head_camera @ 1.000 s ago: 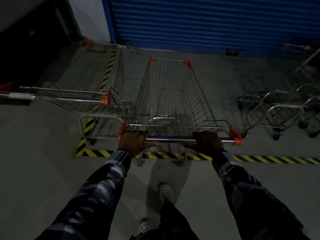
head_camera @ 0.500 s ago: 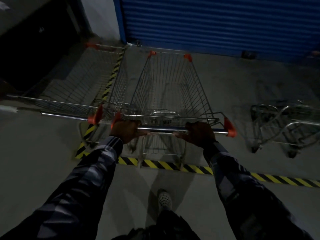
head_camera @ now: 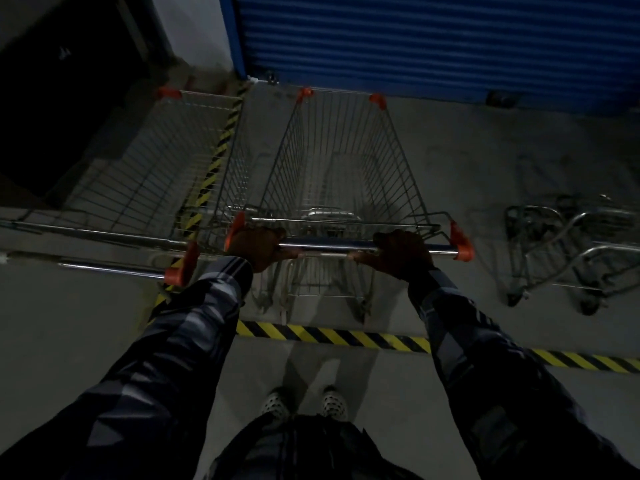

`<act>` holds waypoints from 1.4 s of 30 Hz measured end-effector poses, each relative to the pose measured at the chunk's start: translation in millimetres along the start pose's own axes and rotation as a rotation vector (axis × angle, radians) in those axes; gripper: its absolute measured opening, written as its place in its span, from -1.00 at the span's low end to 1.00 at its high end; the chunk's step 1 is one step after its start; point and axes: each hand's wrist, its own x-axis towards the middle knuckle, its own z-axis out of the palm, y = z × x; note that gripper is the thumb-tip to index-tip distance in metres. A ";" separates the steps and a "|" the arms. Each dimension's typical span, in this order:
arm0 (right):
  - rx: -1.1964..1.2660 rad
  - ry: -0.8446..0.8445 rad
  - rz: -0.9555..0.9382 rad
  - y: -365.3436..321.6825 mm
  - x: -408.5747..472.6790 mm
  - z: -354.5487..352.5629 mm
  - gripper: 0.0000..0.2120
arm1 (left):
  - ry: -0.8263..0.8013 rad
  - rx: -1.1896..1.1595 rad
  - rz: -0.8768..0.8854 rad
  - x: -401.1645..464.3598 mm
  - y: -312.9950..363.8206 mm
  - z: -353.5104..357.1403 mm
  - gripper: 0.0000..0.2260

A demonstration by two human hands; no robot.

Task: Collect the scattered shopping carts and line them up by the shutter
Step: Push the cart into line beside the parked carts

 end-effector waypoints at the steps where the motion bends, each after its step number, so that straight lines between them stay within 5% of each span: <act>1: 0.000 0.005 0.006 -1.4 0.9 -0.2 -0.23 | -0.032 -0.117 -0.019 -0.3 1.7 -0.8 -0.50; 3: -0.005 0.014 0.014 -2.8 4.4 -0.9 -0.25 | -0.022 -0.015 0.004 6.8 -5.7 -2.3 -0.45; 6: 0.000 0.026 0.019 -5.8 8.3 -1.4 -0.17 | -0.032 0.330 0.083 14.7 -18.7 -0.8 0.00; 9: 0.008 0.025 0.016 -10.0 9.1 -1.8 -0.19 | -0.031 0.352 0.102 23.0 -30.8 2.6 0.14; 13: 0.029 0.022 0.020 -13.4 11.9 -2.7 -0.34 | 0.020 0.313 0.148 25.7 -37.7 0.6 0.17; 23: 0.082 -0.025 0.037 -11.1 18.8 0.4 -0.31 | 0.050 0.285 0.103 17.9 -25.0 -10.5 0.21; 42: 0.115 -0.018 0.089 -19.7 12.4 1.8 -0.31 | 0.076 0.334 0.083 19.5 -28.9 -6.4 -0.19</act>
